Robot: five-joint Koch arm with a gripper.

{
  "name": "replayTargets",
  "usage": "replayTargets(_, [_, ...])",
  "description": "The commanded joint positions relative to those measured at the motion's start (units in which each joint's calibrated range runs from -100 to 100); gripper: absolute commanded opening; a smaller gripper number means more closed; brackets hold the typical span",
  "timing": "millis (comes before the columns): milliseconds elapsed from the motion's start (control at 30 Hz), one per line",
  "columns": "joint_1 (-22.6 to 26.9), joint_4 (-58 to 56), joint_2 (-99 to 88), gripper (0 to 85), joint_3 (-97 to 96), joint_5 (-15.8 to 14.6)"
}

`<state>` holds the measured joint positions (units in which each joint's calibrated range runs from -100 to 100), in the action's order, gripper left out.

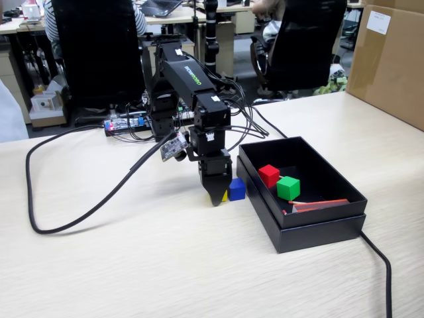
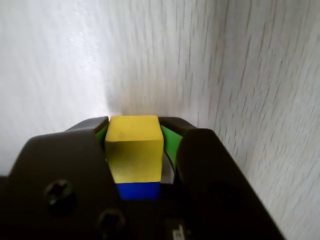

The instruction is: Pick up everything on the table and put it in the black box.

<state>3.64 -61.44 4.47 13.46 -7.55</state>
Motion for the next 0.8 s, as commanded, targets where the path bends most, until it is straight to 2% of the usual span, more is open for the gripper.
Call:
replayTargets(0, [-0.6,-0.3,-13.5,18.8,1.0,1.0])
replayTargets(167, [0.7,-0.3,-24.3,18.8,3.9,1.8])
replayTargets(333, [5.1,-0.5,-26.0,18.8,10.3,2.7])
replayTargets(567, [11.0,-0.5,-15.8,19.3,16.7,2.6])
replayTargets(767, [12.5,-0.5,-1.8,19.5,19.1,2.3])
